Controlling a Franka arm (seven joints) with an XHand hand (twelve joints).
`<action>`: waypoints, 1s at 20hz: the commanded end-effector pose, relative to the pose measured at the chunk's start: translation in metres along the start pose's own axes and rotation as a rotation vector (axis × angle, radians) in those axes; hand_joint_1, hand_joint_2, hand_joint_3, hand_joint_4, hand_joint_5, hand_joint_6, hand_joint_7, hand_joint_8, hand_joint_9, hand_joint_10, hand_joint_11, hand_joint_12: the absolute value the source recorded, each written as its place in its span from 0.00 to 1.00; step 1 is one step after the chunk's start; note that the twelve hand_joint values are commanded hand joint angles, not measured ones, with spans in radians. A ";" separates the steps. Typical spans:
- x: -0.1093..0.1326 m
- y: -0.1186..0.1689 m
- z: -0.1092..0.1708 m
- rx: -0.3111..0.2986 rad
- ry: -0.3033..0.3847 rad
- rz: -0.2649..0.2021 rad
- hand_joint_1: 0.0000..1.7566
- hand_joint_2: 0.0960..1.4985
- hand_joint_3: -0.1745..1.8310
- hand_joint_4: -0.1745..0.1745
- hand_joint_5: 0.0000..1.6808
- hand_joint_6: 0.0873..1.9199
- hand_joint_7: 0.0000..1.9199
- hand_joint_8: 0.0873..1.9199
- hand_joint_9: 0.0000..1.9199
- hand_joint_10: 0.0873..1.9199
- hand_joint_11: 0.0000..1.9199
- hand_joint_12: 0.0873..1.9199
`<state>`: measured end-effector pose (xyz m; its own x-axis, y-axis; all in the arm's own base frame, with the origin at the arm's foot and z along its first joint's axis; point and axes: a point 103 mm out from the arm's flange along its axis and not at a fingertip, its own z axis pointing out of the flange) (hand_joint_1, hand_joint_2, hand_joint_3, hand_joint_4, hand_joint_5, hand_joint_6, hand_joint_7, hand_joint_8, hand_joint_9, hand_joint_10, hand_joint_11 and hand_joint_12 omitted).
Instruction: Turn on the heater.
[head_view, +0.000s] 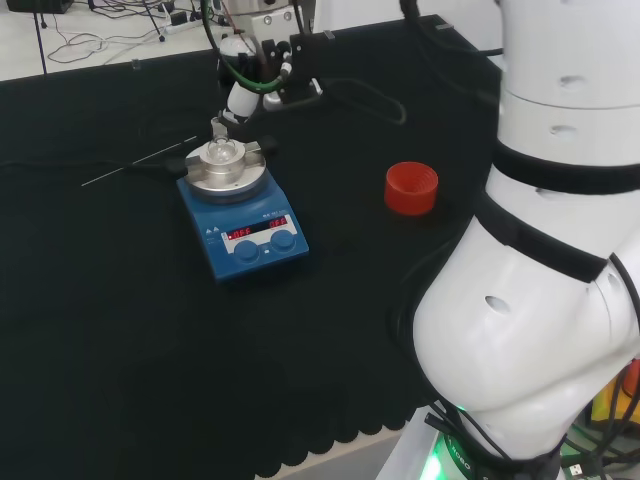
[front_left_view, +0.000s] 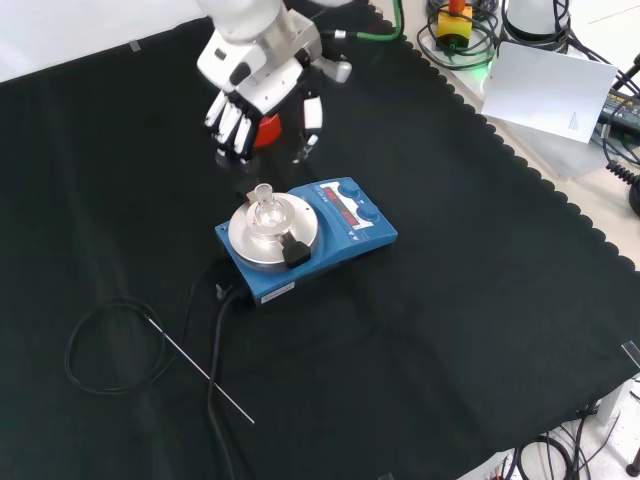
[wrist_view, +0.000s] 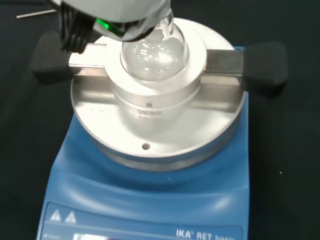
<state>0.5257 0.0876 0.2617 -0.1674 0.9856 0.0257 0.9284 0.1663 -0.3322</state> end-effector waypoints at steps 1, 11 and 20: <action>-0.007 -0.044 -0.007 -0.044 0.022 0.032 0.54 0.37 0.42 0.32 0.37 0.36 0.16 0.34 0.29 0.31 0.15 0.70; -0.003 -0.107 0.023 -0.021 0.046 0.062 0.54 0.38 0.43 0.35 0.27 0.29 0.20 0.35 0.30 0.32 0.15 0.71; 0.003 -0.146 0.051 0.027 0.049 0.071 0.55 0.38 0.44 0.33 0.28 0.25 0.34 0.36 0.41 0.30 0.18 0.69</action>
<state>0.3969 0.0639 0.2687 -0.0968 0.9943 0.0444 0.9324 0.1062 -0.3455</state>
